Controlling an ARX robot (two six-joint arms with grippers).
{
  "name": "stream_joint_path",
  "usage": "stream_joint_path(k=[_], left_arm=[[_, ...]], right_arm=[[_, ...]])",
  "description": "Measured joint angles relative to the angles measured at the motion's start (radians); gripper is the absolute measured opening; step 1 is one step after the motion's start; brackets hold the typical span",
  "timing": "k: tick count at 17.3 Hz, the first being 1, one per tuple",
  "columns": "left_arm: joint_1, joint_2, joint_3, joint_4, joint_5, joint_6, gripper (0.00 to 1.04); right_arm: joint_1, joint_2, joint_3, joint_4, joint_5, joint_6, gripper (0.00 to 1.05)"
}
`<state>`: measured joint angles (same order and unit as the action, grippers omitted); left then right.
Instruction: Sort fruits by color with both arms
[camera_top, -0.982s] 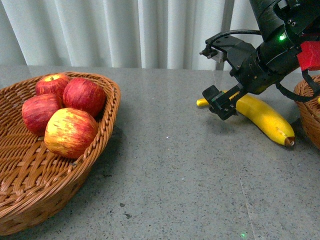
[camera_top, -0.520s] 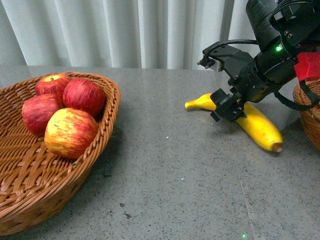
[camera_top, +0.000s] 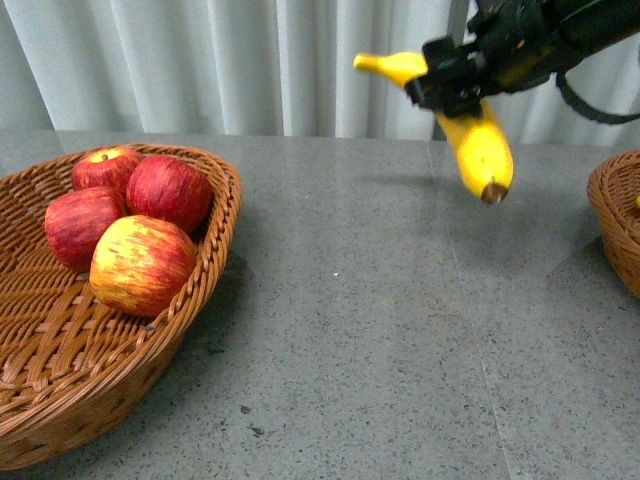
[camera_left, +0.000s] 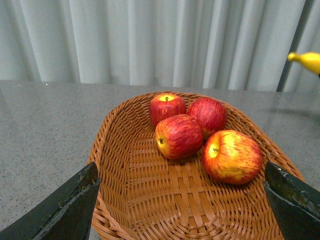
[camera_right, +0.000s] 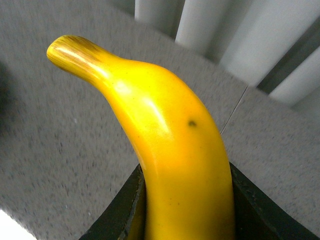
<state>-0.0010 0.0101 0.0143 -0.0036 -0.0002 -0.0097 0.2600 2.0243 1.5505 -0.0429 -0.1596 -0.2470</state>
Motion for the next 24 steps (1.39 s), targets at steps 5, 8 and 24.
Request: stream_joint_path(k=[5, 8, 24], left_arm=[[0.000, 0.000, 0.000, 0.000, 0.000, 0.000, 0.98], [0.000, 0.000, 0.000, 0.000, 0.000, 0.000, 0.98], [0.000, 0.000, 0.000, 0.000, 0.000, 0.000, 0.98]], right_arm=[[-0.131, -0.151, -0.123, 0.082, -0.129, 0.123, 0.38], [-0.248, -0.230, -0.225, 0.070, -0.187, 0.111, 0.38], [-0.477, -0.531, -0.526, -0.071, -0.282, -0.547, 0.91]])
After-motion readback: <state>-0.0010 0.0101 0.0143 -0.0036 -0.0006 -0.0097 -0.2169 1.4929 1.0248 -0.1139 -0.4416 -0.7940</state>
